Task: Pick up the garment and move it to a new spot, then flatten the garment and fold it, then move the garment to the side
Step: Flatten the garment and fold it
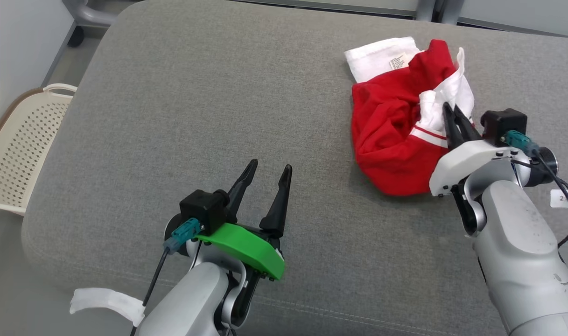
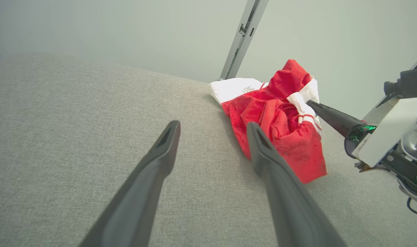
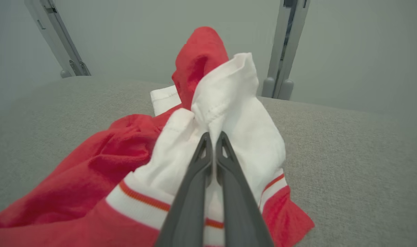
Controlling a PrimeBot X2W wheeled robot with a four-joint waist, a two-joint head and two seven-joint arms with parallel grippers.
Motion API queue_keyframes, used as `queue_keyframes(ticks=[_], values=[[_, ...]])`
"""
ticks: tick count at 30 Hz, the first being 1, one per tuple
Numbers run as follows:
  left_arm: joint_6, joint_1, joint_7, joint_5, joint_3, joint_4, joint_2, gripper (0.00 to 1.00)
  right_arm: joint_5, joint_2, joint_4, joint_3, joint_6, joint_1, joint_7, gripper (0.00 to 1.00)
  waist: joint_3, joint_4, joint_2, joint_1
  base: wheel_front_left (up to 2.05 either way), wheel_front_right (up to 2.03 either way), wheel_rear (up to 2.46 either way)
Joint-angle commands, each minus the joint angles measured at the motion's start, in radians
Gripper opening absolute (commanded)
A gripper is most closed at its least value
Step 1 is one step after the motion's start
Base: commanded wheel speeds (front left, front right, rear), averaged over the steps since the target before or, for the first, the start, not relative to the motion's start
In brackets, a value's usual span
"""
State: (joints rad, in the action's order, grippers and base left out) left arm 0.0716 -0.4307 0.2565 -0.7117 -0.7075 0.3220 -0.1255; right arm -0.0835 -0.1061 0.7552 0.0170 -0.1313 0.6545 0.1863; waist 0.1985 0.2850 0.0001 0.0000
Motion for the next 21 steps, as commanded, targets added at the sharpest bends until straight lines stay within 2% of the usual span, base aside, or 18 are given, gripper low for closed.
queue_keyframes(ticks=[1, 10, 16, 18, 19, 21], values=[[0.009, 0.017, -0.001, -0.007, 0.001, -0.006, -0.008, 1.0, -0.013, -0.006, -0.033, -0.013, 0.001, -0.03, 0.009, 0.0, -0.007, -0.015, -0.0001, 0.0, 0.0, 0.0, 0.0], [0.016, 0.034, -0.006, -0.011, -0.004, -0.018, -0.018, 1.0, -0.054, -0.004, -0.247, -0.128, 0.001, -0.235, 0.003, 0.0, -0.025, -0.073, -0.0001, 0.0, 0.0, 0.0, 0.0], [0.021, 0.037, -0.01, -0.008, -0.004, -0.03, -0.031, 1.0, -0.054, 0.026, -0.304, -0.198, 0.001, -0.368, 0.009, 0.0, -0.023, -0.119, -0.0001, 0.0, 0.0, 0.0, 0.0], [0.022, 0.037, -0.012, -0.007, -0.005, -0.034, -0.034, 1.0, -0.064, 0.035, -0.303, -0.205, 0.001, -0.397, 0.009, 0.11, -0.021, -0.133, -0.0001, 0.0, 0.0, 0.0, 0.0], [0.023, 0.036, -0.013, -0.007, -0.007, -0.035, -0.034, 1.0, -0.065, 0.038, -0.3, -0.203, 0.001, -0.41, 0.005, 0.33, -0.02, -0.14, -0.0001, 0.0, 0.0, 0.0, 0.0], [0.022, 0.032, -0.015, -0.004, -0.01, -0.039, -0.034, 1.0, -0.07, 0.044, -0.293, -0.205, 0.001, -0.428, -0.001, 0.49, -0.016, -0.153, -0.0001, 0.0, 0.0, 0.0, 0.0]])
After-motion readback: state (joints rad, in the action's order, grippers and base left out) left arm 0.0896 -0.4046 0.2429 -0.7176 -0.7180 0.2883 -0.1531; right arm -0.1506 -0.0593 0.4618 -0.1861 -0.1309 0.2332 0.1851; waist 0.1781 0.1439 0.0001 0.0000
